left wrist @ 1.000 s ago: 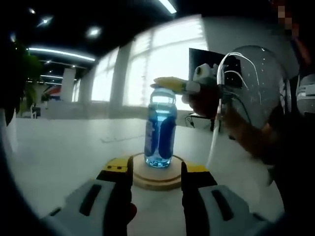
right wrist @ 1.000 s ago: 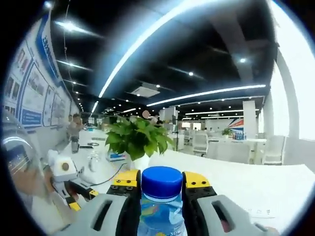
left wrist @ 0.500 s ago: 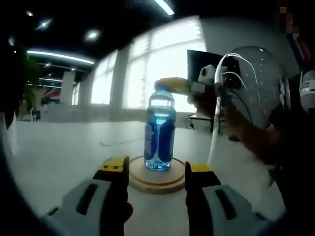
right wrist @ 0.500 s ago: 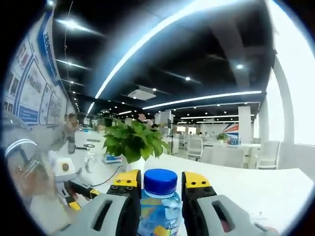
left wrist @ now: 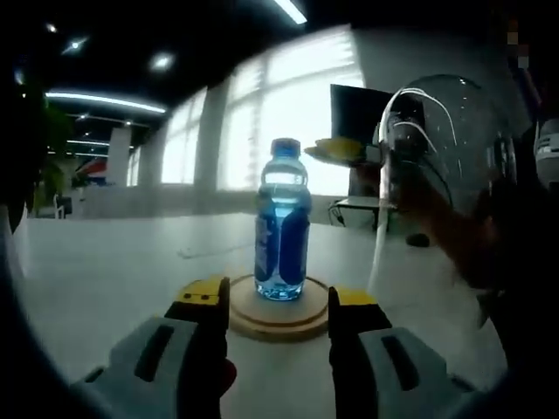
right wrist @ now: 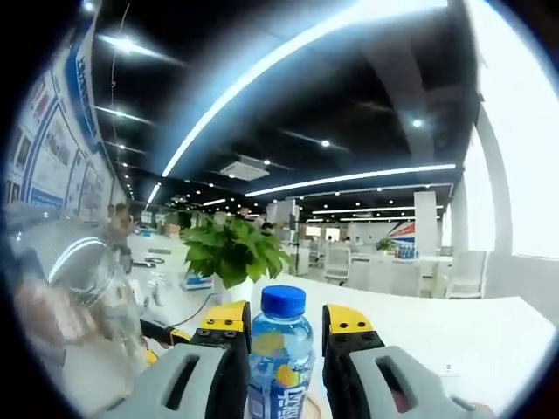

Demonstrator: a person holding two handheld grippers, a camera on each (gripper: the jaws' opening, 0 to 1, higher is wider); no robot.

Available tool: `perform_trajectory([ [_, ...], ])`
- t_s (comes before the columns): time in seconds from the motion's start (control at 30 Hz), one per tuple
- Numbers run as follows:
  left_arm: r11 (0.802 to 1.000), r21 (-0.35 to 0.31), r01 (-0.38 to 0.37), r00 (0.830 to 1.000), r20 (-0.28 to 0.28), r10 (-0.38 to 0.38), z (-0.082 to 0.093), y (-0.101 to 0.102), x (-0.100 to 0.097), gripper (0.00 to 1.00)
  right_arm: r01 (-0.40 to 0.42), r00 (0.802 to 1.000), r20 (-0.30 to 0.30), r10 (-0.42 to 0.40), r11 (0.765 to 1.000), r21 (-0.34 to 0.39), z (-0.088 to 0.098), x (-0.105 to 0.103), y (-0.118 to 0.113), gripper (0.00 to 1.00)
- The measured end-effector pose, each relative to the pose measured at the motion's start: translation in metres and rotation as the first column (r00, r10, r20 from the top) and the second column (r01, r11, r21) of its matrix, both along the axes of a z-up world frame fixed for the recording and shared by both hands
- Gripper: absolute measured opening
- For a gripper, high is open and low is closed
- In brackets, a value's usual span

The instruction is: Open the cover put in the Mizone put the cover back on

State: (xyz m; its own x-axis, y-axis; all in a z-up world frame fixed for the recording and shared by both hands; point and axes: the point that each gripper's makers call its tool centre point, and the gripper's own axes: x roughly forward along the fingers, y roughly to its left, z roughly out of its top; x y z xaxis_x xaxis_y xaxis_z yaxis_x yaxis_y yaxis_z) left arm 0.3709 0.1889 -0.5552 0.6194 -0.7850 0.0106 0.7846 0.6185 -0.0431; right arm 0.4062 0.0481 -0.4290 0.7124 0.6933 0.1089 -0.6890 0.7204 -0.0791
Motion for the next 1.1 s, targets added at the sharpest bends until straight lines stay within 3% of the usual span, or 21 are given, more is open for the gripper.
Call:
perform_trajectory([
  [0.37, 1.0, 0.019, -0.001, 1.0, 0.0, 0.001, -0.004, 0.0, 0.001, 0.37, 0.036, 0.999, -0.03, -0.036, 0.999, 0.024, -0.024, -0.023, -0.031, 0.25],
  [0.63, 1.0, 0.027, 0.01, 1.0, 0.0, -0.01, -0.005, -0.002, -0.001, 0.37, 0.083, 0.994, -0.073, -0.08, 0.996, 0.038, -0.054, -0.032, -0.058, 0.25],
  [0.9, 0.998, 0.056, 0.023, 1.0, -0.003, -0.023, -0.011, -0.007, -0.004, 0.37, 0.093, 0.99, -0.103, -0.092, 0.996, 0.002, -0.088, -0.041, -0.071, 0.25],
  [1.1, 0.999, 0.041, 0.028, 0.999, -0.018, -0.028, -0.012, -0.007, -0.003, 0.37, 0.094, 0.988, -0.123, -0.097, 0.995, -0.028, -0.108, -0.048, -0.073, 0.25],
])
